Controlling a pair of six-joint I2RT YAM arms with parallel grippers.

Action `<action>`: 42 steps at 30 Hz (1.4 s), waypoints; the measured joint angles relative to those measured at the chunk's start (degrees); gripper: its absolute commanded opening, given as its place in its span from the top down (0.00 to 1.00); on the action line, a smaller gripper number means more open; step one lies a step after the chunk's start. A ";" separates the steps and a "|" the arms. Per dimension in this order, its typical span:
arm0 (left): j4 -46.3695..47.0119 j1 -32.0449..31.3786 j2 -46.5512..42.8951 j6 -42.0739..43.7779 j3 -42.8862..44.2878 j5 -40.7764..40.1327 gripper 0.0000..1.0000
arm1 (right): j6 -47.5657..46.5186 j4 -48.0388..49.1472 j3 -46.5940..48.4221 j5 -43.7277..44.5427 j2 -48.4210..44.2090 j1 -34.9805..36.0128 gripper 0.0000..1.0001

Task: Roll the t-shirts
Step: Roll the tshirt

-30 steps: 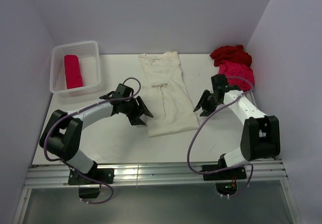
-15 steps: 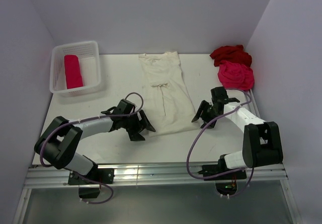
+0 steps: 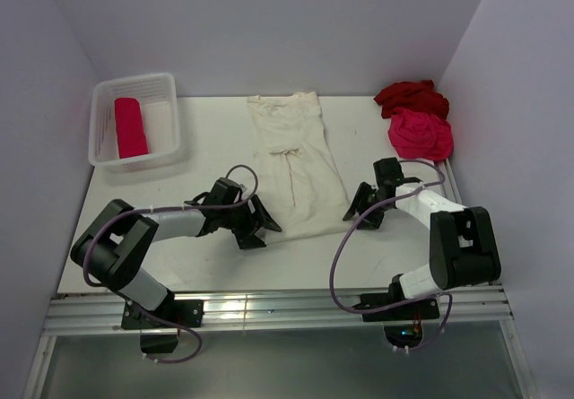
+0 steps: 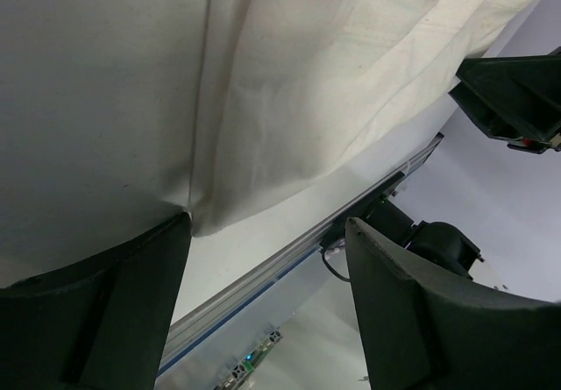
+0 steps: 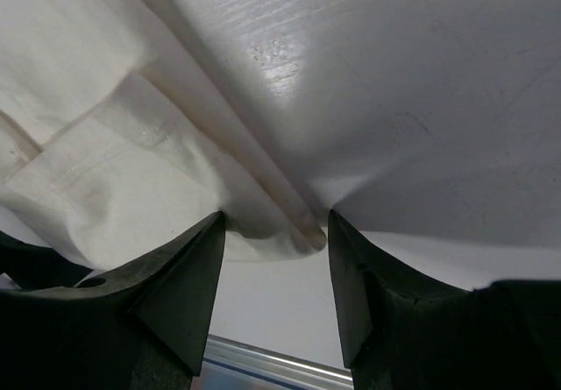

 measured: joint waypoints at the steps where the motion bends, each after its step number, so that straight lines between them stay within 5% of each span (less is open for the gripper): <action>1: 0.44 -0.07 0.26 -0.11 0.02 0.11 0.23 | 0.11 0.44 -0.37 -0.02 0.26 0.00 0.43; 7: 1.29 -0.92 1.22 -0.48 0.09 0.17 0.35 | 0.42 1.81 -0.50 -0.09 1.09 0.00 0.73; 8: 1.31 -1.16 1.29 -0.44 0.04 0.04 0.38 | 0.55 1.92 -0.52 -0.07 1.33 0.00 0.85; 11: 1.77 -1.68 1.44 -0.87 -0.61 -0.31 0.52 | 0.74 1.99 -0.59 -0.11 1.49 0.00 1.00; 18: 0.31 -2.25 2.38 -1.36 -1.55 -1.84 1.00 | 0.57 1.81 -0.76 -0.24 1.40 0.00 1.00; 42: -4.09 -15.80 -13.09 -16.87 -10.69 -7.87 1.00 | -0.66 -14.84 -4.61 -2.27 -9.66 0.00 1.00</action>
